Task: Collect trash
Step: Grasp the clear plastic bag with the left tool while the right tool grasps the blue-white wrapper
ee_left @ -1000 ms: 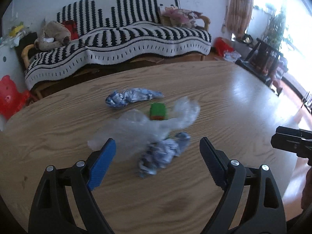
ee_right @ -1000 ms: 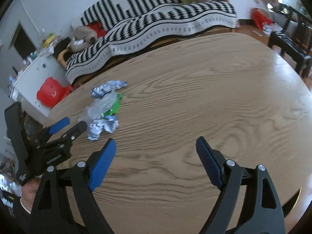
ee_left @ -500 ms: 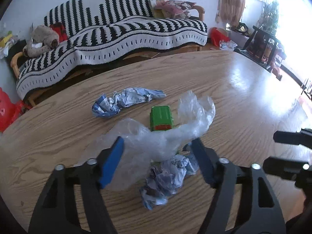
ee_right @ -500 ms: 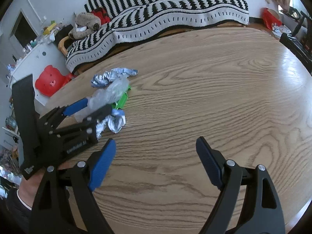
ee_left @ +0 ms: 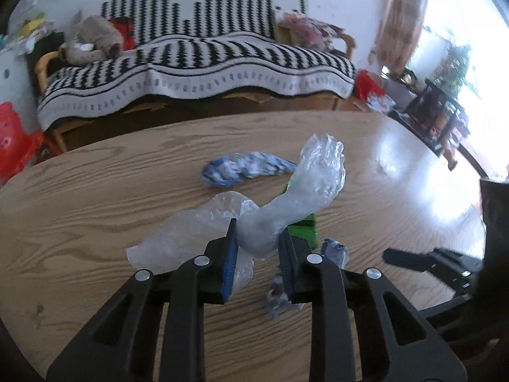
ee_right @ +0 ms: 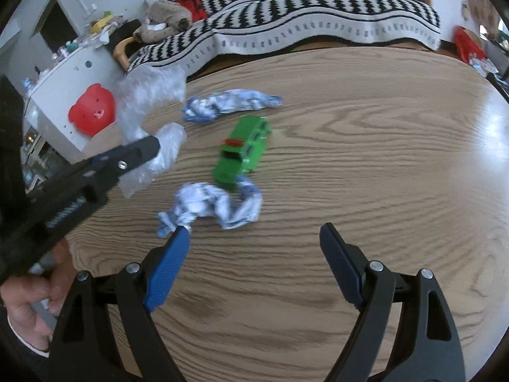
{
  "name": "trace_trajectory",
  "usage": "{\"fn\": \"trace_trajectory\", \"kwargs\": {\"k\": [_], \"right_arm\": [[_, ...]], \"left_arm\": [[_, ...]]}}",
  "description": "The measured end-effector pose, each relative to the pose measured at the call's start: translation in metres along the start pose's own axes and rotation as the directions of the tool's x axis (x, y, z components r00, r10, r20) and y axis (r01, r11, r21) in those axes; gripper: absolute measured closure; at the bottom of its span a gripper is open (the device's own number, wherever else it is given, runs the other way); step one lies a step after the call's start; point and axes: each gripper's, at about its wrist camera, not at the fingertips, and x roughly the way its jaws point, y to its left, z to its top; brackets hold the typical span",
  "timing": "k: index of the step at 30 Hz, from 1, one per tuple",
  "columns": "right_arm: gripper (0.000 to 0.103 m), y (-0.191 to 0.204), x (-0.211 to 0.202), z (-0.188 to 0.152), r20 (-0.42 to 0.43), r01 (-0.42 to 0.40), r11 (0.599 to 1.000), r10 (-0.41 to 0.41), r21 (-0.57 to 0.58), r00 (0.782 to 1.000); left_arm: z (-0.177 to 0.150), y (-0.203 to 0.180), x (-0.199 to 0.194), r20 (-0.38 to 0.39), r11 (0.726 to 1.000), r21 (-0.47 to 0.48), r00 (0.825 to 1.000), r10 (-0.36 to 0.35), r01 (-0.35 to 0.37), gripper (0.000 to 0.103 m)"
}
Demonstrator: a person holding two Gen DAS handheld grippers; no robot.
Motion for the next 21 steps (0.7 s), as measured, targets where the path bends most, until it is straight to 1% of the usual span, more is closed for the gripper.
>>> {"fn": "trace_trajectory", "kwargs": {"k": [3,6,10,11,13,15,16,17,18,19,20,21], "right_arm": [[0.022,0.013,0.013,0.004,-0.002,0.010,1.000,-0.010,-0.026,1.000],[0.016,0.024,0.025,0.010,0.009,0.034,0.998,-0.033,-0.044,0.999],[0.015,0.029,0.039,0.016,0.007,0.019,0.999,-0.019,-0.034,1.000],[0.013,0.031,0.043,0.017,0.010,0.020,0.999,-0.020,-0.032,1.000],[0.012,0.036,0.049,0.020,0.021,0.040,0.998,-0.039,-0.042,0.999],[0.012,0.044,0.054,0.021,0.029,0.087,0.994,-0.085,-0.071,0.996],[0.015,0.049,0.058,0.021,0.033,0.118,0.988,-0.116,-0.098,0.993],[0.027,0.052,0.059,0.019,0.038,0.144,0.983,-0.140,-0.117,0.989],[0.035,0.057,0.060,0.017,0.049,0.179,0.973,-0.173,-0.144,0.984],[0.053,0.059,0.060,0.016,0.054,0.194,0.968,-0.187,-0.159,0.981],[0.060,0.060,0.059,0.015,0.055,0.196,0.966,-0.189,-0.168,0.980],[0.064,0.058,0.058,0.014,0.050,0.186,0.969,-0.180,-0.165,0.982]], "left_arm": [[-0.001,0.014,-0.007,-0.011,0.999,-0.050,1.000,0.015,-0.016,0.080],[-0.003,0.029,-0.010,-0.028,0.995,-0.092,0.999,0.029,-0.032,0.080],[-0.006,0.045,-0.012,-0.040,0.991,-0.125,0.998,0.048,-0.052,0.080],[-0.006,0.047,-0.013,-0.041,0.990,-0.130,0.998,0.052,-0.057,0.080],[-0.007,0.052,-0.013,-0.044,0.988,-0.143,0.997,0.057,-0.063,0.080],[-0.009,0.054,-0.013,-0.050,0.987,-0.150,0.997,0.059,-0.066,0.080],[-0.010,0.054,-0.012,-0.053,0.986,-0.148,0.997,0.063,-0.070,0.080],[-0.010,0.054,-0.012,-0.055,0.986,-0.147,0.996,0.067,-0.074,0.080],[-0.011,0.055,-0.012,-0.058,0.986,-0.148,0.996,0.070,-0.078,0.080],[-0.011,0.055,-0.012,-0.060,0.985,-0.151,0.996,0.071,-0.079,0.080],[-0.012,0.056,-0.012,-0.062,0.985,-0.153,0.995,0.072,-0.080,0.080],[-0.012,0.055,-0.012,-0.064,0.985,-0.154,0.995,0.073,-0.082,0.080]]}}
